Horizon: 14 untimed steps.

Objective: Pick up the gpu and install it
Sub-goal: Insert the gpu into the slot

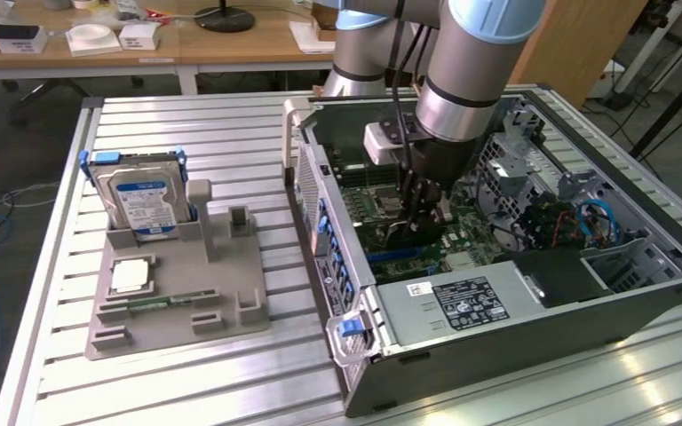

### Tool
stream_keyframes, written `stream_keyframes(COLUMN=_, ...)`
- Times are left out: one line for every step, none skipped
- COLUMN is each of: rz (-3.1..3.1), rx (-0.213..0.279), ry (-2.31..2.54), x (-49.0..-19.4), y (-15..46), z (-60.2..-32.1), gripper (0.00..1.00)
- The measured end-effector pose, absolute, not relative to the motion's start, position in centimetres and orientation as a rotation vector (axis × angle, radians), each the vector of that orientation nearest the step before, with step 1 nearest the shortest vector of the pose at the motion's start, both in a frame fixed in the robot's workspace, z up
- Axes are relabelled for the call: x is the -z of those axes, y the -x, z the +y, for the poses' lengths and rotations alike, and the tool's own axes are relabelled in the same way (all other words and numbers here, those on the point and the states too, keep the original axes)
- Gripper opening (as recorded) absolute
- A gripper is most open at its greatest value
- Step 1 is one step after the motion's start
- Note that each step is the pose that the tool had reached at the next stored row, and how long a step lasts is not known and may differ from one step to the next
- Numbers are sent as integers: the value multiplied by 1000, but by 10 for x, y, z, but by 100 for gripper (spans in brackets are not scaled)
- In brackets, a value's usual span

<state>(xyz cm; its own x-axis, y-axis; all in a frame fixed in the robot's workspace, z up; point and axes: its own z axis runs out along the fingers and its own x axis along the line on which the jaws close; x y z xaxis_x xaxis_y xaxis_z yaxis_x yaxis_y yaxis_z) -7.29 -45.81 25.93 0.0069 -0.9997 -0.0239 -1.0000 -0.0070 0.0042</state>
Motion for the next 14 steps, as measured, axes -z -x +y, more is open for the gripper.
stream_keyframes(rz=2204, rx=-31, ry=2219, x=-259, y=73, z=-458, gripper=26)
stream_keyframes(rz=2204, rx=-31, ry=2219, x=-259, y=73, z=-458, gripper=26)
stream_keyframes(rz=2204, rx=-31, ry=2219, x=-259, y=73, z=-458, gripper=26)
stream_keyframes(rz=2204, rx=-31, ry=2219, x=-259, y=73, z=-458, gripper=26)
stream_keyframes(rz=2204, rx=-31, ry=2218, x=-259, y=73, z=-458, gripper=26)
stream_keyframes(rz=2205, rx=-31, ry=2217, x=-259, y=73, z=-458, gripper=26)
stream_keyframes(rz=2207, rx=-31, ry=2216, x=-259, y=73, z=-458, gripper=26)
stream_keyframes(rz=2207, rx=-31, ry=2216, x=-259, y=73, z=-458, gripper=26)
stream_keyframes(rz=2207, rx=-31, ry=2215, x=-259, y=73, z=-458, gripper=26)
stream_keyframes(rz=2208, rx=-31, ry=2214, x=-259, y=73, z=-459, gripper=26)
stream_keyframes(rz=2210, rx=-31, ry=2213, x=-259, y=73, z=-459, gripper=26)
stream_keyframes(rz=2211, rx=-31, ry=2212, x=-258, y=73, z=-459, gripper=26)
stream_keyframes(rz=2212, rx=-31, ry=2211, x=-258, y=73, z=-459, gripper=26)
stream_keyframes(rz=2212, rx=-31, ry=2211, x=-258, y=73, z=-459, gripper=26)
